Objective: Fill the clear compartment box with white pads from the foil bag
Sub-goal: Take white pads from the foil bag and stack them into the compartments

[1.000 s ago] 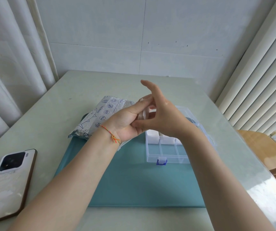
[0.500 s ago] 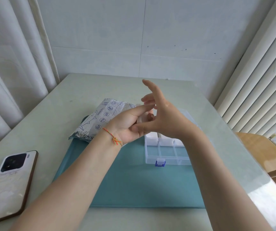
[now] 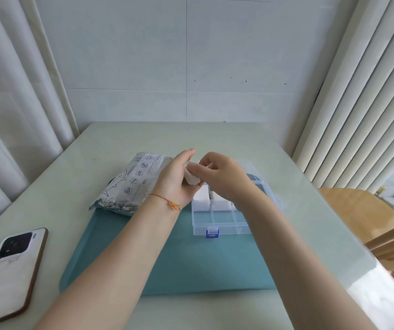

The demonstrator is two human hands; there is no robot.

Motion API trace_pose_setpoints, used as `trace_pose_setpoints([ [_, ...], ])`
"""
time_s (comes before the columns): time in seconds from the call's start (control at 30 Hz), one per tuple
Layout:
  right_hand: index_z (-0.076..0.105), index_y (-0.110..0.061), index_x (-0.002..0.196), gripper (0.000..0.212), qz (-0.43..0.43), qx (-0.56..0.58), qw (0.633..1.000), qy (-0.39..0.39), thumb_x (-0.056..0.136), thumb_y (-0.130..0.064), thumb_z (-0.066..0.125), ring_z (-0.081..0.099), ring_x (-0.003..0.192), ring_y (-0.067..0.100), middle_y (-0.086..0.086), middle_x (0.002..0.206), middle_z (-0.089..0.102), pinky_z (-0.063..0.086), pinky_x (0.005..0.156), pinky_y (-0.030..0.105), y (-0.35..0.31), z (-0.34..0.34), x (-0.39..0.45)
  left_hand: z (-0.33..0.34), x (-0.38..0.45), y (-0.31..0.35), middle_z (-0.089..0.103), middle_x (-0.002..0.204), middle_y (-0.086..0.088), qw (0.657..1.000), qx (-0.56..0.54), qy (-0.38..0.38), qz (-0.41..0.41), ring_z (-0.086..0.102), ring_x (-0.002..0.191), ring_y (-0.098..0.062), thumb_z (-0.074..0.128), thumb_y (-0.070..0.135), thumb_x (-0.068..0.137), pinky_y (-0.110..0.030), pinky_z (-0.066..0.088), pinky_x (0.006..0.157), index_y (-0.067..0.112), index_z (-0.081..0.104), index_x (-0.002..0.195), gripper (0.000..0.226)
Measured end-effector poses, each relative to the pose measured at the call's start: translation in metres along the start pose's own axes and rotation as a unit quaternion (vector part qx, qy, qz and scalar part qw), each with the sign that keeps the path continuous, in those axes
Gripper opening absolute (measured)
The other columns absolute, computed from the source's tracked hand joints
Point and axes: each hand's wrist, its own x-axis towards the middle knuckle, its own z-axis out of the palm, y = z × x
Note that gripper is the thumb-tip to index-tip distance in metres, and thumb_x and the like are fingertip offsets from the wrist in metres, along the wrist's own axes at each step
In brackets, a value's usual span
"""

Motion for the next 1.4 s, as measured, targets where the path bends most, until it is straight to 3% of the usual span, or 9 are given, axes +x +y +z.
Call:
trace_pose_setpoints([
  [0.13, 0.059, -0.012, 0.084, 0.033, 0.028, 0.043, 0.998, -0.036, 0.086, -0.044, 0.067, 0.057, 0.068, 0.016, -0.006, 0.079, 0.062, 0.049, 0.064, 0.029, 0.004, -0.002, -0.003, 0.006, -0.006, -0.004, 0.027, 0.064, -0.001, 1.000, 0.023, -0.009, 0.020, 0.044, 0.043, -0.017, 0.051, 0.029, 0.099, -0.028, 0.035, 0.057, 0.017, 0.034, 0.068, 0.037],
  [0.43, 0.057, -0.012, 0.075, 0.026, 0.009, 0.028, 0.997, -0.068, 0.076, -0.027, 0.077, 0.056, 0.063, 0.012, 0.001, 0.069, 0.063, 0.044, 0.065, 0.026, 0.011, -0.015, -0.011, 0.019, -0.004, -0.011, 0.027, 0.062, 0.004, 0.997, 0.071, -0.008, 0.011, 0.037, 0.039, -0.014, 0.050, 0.049, 0.095, -0.027, 0.025, 0.056, 0.023, 0.034, 0.070, 0.040],
  [0.7, 0.056, -0.013, 0.079, 0.015, 0.001, -0.012, 0.999, -0.047, 0.079, -0.021, 0.068, 0.052, 0.068, 0.016, 0.001, 0.074, 0.057, 0.044, 0.066, 0.029, 0.019, -0.025, -0.013, 0.028, 0.003, -0.024, 0.031, 0.063, 0.005, 0.997, 0.083, -0.006, 0.000, 0.042, 0.058, -0.013, 0.057, 0.063, 0.084, -0.028, 0.039, 0.064, 0.019, 0.051, 0.085, 0.045],
  [0.87, 0.055, -0.009, 0.090, 0.006, 0.063, 0.256, 0.958, -0.113, 0.094, -0.014, 0.055, 0.061, 0.077, 0.015, 0.005, 0.087, 0.062, 0.052, 0.071, 0.027, 0.036, -0.040, -0.008, 0.037, 0.004, -0.027, 0.034, 0.056, 0.006, 0.996, 0.059, -0.072, 0.005, 0.061, 0.073, -0.017, 0.051, 0.060, 0.088, -0.033, 0.054, 0.067, 0.015, 0.058, 0.111, 0.051],
  [0.93, 0.053, -0.007, 0.089, 0.007, 0.081, 0.343, 0.928, -0.115, 0.095, -0.004, 0.051, 0.061, 0.075, 0.018, 0.007, 0.087, 0.060, 0.053, 0.066, 0.027, 0.042, -0.044, -0.003, 0.040, 0.006, -0.028, 0.039, 0.056, 0.005, 0.994, 0.051, -0.098, 0.004, 0.068, 0.101, -0.021, 0.048, 0.061, 0.089, -0.038, 0.054, 0.082, 0.013, 0.054, 0.122, 0.058],
  [1.03, 0.055, -0.006, 0.091, 0.009, 0.099, 0.388, 0.909, -0.118, 0.094, 0.001, 0.051, 0.059, 0.071, 0.018, 0.008, 0.083, 0.057, 0.050, 0.058, 0.026, 0.051, -0.047, 0.003, 0.043, 0.010, -0.033, 0.043, 0.056, 0.004, 0.991, 0.044, -0.127, 0.002, 0.063, 0.113, -0.024, 0.044, 0.061, 0.090, -0.042, 0.047, 0.099, 0.011, 0.049, 0.128, 0.063],
  [1.2, 0.052, -0.016, 0.083, 0.018, 0.116, 0.326, 0.935, -0.073, 0.088, -0.001, 0.060, 0.054, 0.063, 0.013, 0.001, 0.073, 0.056, 0.037, 0.056, 0.024, 0.069, -0.056, 0.007, 0.041, 0.020, -0.037, 0.071, 0.098, -0.008, 0.985, 0.134, -0.105, 0.033, 0.065, 0.100, -0.026, 0.051, 0.059, 0.088, -0.048, 0.049, 0.097, 0.013, 0.053, 0.120, 0.057],
  [1.3, 0.052, -0.020, 0.072, 0.026, 0.120, 0.215, 0.968, 0.042, 0.083, 0.001, 0.062, 0.051, 0.055, 0.014, 0.003, 0.067, 0.057, 0.035, 0.052, 0.024, 0.081, -0.067, 0.010, 0.033, 0.027, -0.039, 0.070, 0.110, -0.004, 0.895, 0.405, 0.002, 0.187, 0.064, 0.106, -0.020, 0.053, 0.053, 0.093, -0.036, 0.046, 0.099, 0.020, 0.062, 0.102, 0.036],
  [1.4, 0.059, -0.016, 0.078, 0.020, 0.130, 0.107, 0.984, 0.063, 0.083, 0.003, 0.061, 0.054, 0.050, 0.014, 0.008, 0.063, 0.058, 0.045, 0.054, 0.025, 0.086, -0.074, 0.011, 0.019, 0.033, -0.044, 0.068, 0.115, 0.003, 0.781, 0.576, 0.006, 0.242, 0.059, 0.111, -0.014, 0.055, 0.030, 0.095, -0.024, 0.042, 0.094, 0.020, 0.068, 0.105, 0.020],
])
